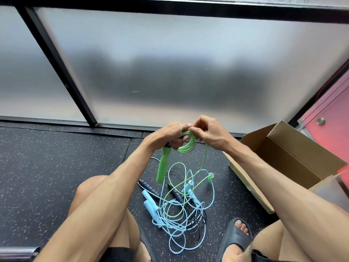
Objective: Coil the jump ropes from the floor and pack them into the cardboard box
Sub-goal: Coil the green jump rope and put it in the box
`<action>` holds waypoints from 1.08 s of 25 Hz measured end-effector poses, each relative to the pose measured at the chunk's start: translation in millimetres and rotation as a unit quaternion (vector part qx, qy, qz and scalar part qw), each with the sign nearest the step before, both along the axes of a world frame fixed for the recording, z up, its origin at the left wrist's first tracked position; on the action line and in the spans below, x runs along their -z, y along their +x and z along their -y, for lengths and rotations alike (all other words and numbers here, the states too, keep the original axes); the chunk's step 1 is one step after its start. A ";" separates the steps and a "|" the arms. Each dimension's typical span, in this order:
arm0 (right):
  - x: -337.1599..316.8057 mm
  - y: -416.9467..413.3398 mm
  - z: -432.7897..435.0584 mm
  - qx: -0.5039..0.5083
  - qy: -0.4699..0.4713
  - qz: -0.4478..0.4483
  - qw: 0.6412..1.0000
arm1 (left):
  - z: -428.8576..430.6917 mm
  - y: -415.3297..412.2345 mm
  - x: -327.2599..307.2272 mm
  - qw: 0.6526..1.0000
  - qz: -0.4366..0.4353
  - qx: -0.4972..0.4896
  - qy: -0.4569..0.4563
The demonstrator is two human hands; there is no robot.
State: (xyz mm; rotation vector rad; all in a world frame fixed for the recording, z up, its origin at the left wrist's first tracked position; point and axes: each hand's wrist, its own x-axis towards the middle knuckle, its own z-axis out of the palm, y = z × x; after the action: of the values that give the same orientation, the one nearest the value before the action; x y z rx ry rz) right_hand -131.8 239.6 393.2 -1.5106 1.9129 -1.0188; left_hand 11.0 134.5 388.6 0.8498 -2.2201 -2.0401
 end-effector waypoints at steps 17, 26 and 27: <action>29.2 9.3 -7.6 0.011 0.199 0.166 0.966 | 14.8 4.5 -7.6 0.892 -0.307 -0.115 0.311; 19.6 14.6 -11.4 -0.024 0.243 0.205 0.948 | 19.4 2.8 -7.8 0.855 -0.357 -0.271 0.260; 21.1 15.7 -12.6 -0.037 0.260 0.192 0.946 | 19.8 3.0 -8.1 0.854 -0.359 -0.277 0.255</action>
State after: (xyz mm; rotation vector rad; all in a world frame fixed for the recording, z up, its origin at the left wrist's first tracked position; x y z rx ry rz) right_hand -116.2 252.2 372.1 -0.9888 1.6563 -0.6409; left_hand 14.1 114.7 396.7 0.5014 -0.9314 -2.1384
